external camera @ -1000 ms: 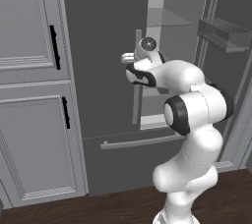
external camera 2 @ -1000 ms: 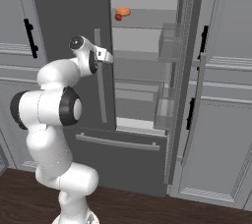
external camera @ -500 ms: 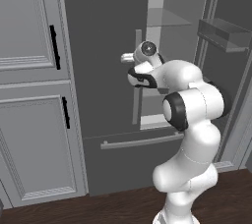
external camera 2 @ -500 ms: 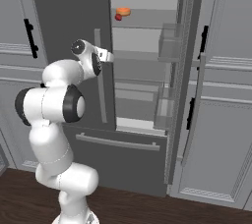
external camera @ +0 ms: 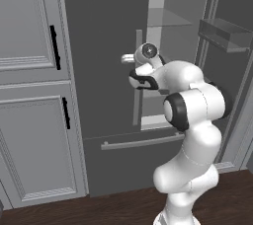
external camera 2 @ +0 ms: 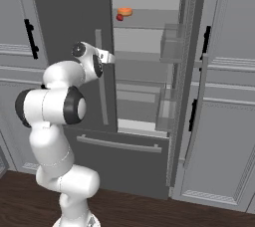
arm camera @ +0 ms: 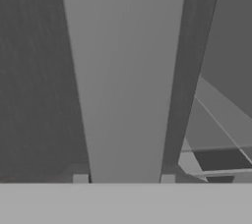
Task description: Take the strawberry from the fridge and place it on top of the pancake, located on the dining counter.
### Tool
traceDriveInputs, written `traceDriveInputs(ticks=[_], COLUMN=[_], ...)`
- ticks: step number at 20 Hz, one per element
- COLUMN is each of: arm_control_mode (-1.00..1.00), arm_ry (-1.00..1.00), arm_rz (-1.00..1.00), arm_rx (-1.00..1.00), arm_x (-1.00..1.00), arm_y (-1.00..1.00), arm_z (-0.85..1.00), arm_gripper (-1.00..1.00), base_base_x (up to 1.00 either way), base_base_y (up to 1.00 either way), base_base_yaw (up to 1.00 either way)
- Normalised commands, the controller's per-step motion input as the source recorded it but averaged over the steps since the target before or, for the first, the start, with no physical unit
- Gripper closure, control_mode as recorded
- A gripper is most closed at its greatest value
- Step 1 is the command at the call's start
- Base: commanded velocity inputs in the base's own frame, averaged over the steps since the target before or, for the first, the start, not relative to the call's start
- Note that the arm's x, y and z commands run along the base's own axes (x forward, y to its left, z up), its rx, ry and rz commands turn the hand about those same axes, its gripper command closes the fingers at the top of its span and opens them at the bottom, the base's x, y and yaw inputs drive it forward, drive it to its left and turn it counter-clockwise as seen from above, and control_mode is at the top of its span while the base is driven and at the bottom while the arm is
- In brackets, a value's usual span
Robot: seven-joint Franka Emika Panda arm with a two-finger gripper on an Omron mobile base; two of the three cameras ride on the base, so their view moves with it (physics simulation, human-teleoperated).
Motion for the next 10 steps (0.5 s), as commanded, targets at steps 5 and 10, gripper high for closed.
traceDriveInputs(ticks=[5,10], arm_control_mode=[-1.00,-1.00], arm_ry=[0.00,0.00], arm_rz=[0.00,-0.05], arm_rx=[0.00,-0.03], arm_x=[-0.67,-0.85], arm_y=[0.03,0.27], arm_z=[0.00,0.00], arm_gripper=[1.00,1.00], base_base_x=[0.00,0.00], base_base_y=[0.00,0.00], base_base_yaw=[0.00,0.00])
